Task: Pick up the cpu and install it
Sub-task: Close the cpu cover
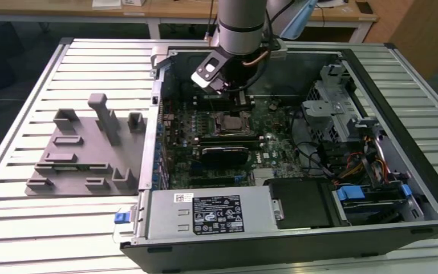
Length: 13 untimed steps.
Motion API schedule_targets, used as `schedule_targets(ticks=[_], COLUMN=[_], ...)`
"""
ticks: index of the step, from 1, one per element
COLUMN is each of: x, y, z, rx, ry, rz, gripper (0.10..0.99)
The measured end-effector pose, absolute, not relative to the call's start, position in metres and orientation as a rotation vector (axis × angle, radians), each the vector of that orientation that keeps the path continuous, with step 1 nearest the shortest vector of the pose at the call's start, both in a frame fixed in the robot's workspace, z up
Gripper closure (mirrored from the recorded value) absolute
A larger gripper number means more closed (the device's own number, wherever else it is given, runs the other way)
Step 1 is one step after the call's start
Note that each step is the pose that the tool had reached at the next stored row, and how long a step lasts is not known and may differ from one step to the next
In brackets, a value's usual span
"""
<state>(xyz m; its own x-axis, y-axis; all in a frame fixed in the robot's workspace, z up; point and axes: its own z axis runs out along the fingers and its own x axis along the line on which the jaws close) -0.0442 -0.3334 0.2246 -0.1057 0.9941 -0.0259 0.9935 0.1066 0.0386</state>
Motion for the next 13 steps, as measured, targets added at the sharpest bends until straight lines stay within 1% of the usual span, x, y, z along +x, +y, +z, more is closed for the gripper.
schedule_targets(ticks=[13], x=[-0.0444], y=[-0.3334], z=[0.2246], rx=[1.926], ry=[2.397], rz=[-0.016], gripper=[0.980])
